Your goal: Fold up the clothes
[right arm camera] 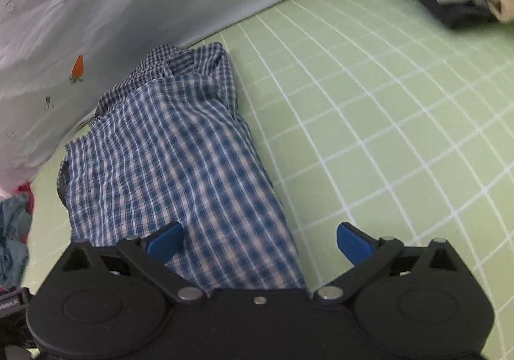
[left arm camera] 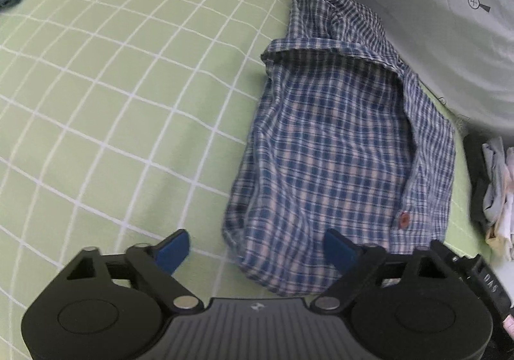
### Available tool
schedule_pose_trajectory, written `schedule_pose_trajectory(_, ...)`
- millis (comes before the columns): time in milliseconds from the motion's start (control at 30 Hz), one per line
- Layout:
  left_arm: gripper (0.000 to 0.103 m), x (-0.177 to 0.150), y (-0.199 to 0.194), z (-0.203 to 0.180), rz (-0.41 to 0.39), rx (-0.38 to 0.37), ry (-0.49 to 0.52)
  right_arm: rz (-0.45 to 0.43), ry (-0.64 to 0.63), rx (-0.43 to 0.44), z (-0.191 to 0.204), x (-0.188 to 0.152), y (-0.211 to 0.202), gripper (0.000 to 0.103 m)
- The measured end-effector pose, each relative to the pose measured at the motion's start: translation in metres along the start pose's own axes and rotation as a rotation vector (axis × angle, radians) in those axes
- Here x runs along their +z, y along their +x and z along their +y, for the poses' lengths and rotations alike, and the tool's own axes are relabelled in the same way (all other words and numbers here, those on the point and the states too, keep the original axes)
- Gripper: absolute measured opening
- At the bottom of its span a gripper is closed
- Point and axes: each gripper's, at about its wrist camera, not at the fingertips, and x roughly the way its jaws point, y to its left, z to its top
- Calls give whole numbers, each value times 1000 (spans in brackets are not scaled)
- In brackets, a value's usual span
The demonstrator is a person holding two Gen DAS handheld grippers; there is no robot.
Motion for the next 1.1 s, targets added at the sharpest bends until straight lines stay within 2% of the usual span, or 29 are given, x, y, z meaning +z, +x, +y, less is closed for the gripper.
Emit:
schedule_pose_trajectory(133,70,-4,2,-2,1,-20,-31,36,30,44,-5,-6,7,102)
schedule_pose_trajectory(200,51,-5,5,0,4,-40,-58,42,35,75,-8,-5,12,98)
schedule_pose_trajectory(233,45,-6,7,0,6,-50,-71,45,20,93,-8,-4,12,91)
schedule_pose_trajectory(267,31,-6,8,1,6,-56,-83,48,4,110,-7,-4,13,73)
schedule_pose_trajectory(300,24,-7,9,1,5,-52,-88,65,-3,135,-6,-4,14,61)
schedule_pose_trajectory(333,15,-9,7,2,1,-59,-93,83,-9,161,-5,-4,15,43)
schedule_pose_trajectory(367,12,-11,5,2,-7,-67,-99,86,-26,171,-5,-6,12,32)
schedule_pose_trajectory(433,9,-16,-3,2,-22,-76,-98,90,-62,186,-3,-9,7,18)
schedule_pose_trajectory(467,8,-20,-8,2,-29,-79,-95,92,-80,194,-2,-11,4,15)
schedule_pose_trajectory(633,6,-50,-51,2,-10,-98,-69,130,-140,239,-12,-29,-32,9)
schedule_pose_trajectory(733,6,-66,-81,4,29,-137,-108,176,-178,256,-23,-41,-69,9)
schedule_pose_trajectory(800,6,-69,-96,2,39,-155,-135,206,-140,280,-30,-39,-86,9)
schedule_pose_trajectory(900,6,-62,-106,-2,45,-176,-198,224,-72,346,-35,-22,-100,9)
schedule_pose_trajectory(1000,6,-41,-107,-3,73,-262,-320,229,-17,414,-30,3,-102,8)
schedule_pose_trajectory(1100,6,-13,-110,-8,65,-310,-369,226,21,467,-23,28,-102,9)
